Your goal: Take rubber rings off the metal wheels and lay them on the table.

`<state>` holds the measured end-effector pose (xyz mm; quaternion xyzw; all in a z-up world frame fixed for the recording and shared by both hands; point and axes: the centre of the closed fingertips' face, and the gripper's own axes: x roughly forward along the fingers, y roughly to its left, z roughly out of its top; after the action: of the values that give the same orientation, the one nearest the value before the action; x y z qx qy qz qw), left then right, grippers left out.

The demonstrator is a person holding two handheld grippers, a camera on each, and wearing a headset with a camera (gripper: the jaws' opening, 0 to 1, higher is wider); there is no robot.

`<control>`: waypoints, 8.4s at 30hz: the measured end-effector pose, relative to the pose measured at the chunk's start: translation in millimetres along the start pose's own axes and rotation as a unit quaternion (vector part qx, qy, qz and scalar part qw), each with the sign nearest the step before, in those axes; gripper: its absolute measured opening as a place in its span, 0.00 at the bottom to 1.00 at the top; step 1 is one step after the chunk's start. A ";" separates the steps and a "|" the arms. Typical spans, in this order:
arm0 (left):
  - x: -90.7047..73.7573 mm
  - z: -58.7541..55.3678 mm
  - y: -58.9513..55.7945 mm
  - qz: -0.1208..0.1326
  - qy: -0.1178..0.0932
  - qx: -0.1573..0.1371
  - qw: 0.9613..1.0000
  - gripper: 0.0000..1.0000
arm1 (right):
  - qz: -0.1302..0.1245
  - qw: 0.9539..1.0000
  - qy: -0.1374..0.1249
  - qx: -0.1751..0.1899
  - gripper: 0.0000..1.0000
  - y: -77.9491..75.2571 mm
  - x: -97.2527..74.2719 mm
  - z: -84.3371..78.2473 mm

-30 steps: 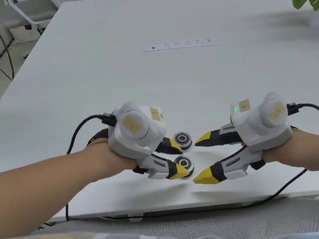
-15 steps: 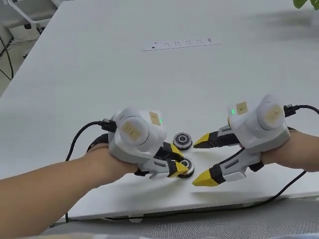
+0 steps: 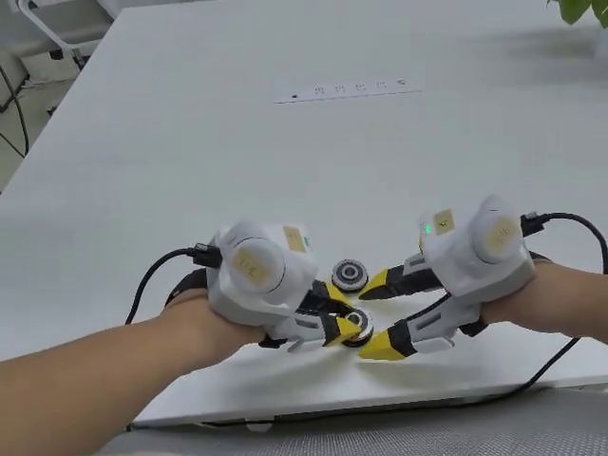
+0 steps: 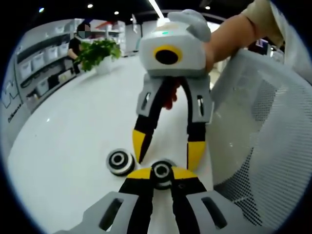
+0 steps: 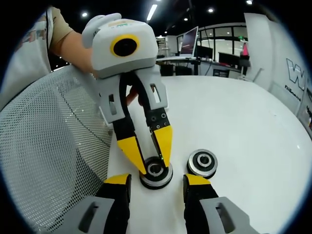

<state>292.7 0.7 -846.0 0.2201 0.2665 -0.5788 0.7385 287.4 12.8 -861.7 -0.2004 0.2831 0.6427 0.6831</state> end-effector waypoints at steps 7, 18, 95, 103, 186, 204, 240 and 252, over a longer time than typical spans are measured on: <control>-0.2 -0.1 0.3 0.004 -0.002 -0.002 1.000 0.14 | -0.004 1.000 -0.002 0.002 0.34 1.2 6.2 0.4; 0.3 -0.2 0.4 0.007 0.000 0.003 1.000 0.14 | -0.005 1.000 -0.011 0.016 0.26 1.4 1.5 0.1; 0.0 -0.6 2.1 0.016 0.000 0.002 1.000 0.13 | -0.017 1.000 0.011 0.015 0.04 -2.3 -12.1 -13.9; 0.1 -0.9 2.4 0.017 0.001 0.003 1.000 0.13 | -0.012 0.998 0.001 0.055 0.01 -1.6 -12.0 -12.4; 1.0 -1.9 2.6 0.033 0.021 0.000 0.999 0.12 | 0.029 0.954 -0.102 0.281 0.00 1.5 -22.9 14.7; 1.0 -0.1 2.8 0.022 0.013 -0.006 1.000 0.14 | 0.019 0.960 -0.088 0.267 0.00 0.1 -23.3 7.7; -75.9 23.9 -7.1 0.038 -0.051 -0.063 0.996 0.43 | 0.022 0.958 -0.107 0.265 0.00 1.2 -28.5 26.3; -98.9 9.7 -8.1 0.062 -0.056 -0.074 0.994 0.49 | 0.025 0.960 -0.110 0.258 0.00 0.8 -26.4 38.5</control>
<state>267.6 65.7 -774.6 0.1479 0.2524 -0.5217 0.8014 291.3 17.2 -815.4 0.0619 0.3672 0.5829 0.7222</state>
